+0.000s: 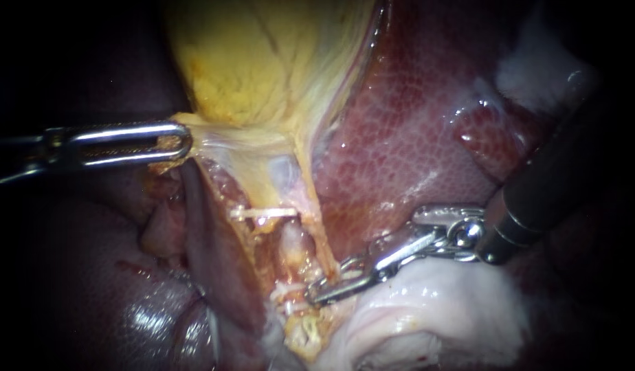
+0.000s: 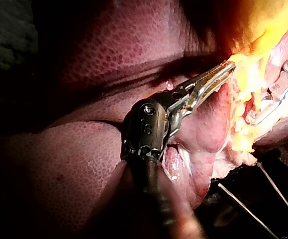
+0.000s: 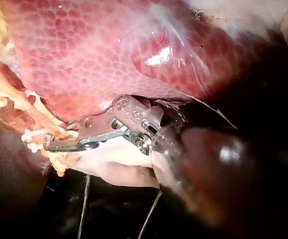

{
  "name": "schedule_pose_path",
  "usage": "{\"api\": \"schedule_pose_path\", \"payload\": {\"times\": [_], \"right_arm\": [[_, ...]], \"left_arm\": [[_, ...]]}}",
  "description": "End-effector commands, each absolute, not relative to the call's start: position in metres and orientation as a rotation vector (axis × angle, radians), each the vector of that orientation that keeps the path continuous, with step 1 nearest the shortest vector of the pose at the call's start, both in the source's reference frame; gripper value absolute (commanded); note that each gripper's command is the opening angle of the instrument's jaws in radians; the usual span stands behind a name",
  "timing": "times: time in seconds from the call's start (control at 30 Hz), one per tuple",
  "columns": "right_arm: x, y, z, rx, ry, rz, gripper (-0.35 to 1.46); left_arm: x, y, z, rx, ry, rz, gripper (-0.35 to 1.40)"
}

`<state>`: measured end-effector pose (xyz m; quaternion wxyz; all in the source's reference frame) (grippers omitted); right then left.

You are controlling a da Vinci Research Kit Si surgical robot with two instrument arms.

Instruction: Clipping first clip right tube

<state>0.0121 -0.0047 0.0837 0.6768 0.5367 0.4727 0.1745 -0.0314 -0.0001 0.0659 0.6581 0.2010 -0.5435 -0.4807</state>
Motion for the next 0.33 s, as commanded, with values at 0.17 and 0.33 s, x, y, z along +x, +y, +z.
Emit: {"api": "schedule_pose_path", "payload": {"times": [0.17,0.33], "right_arm": [[0.0122,-0.0048,0.0837,1.207,1.063,0.39,-0.35],[0.0122,-0.0048,0.0837,1.209,1.057,0.394,-0.35]], "left_arm": [[-0.0314,-0.0001,0.0659,0.455,-1.231,-1.089,-0.35],[-0.0314,-0.0001,0.0659,0.455,-1.231,-1.089,-0.35]]}}
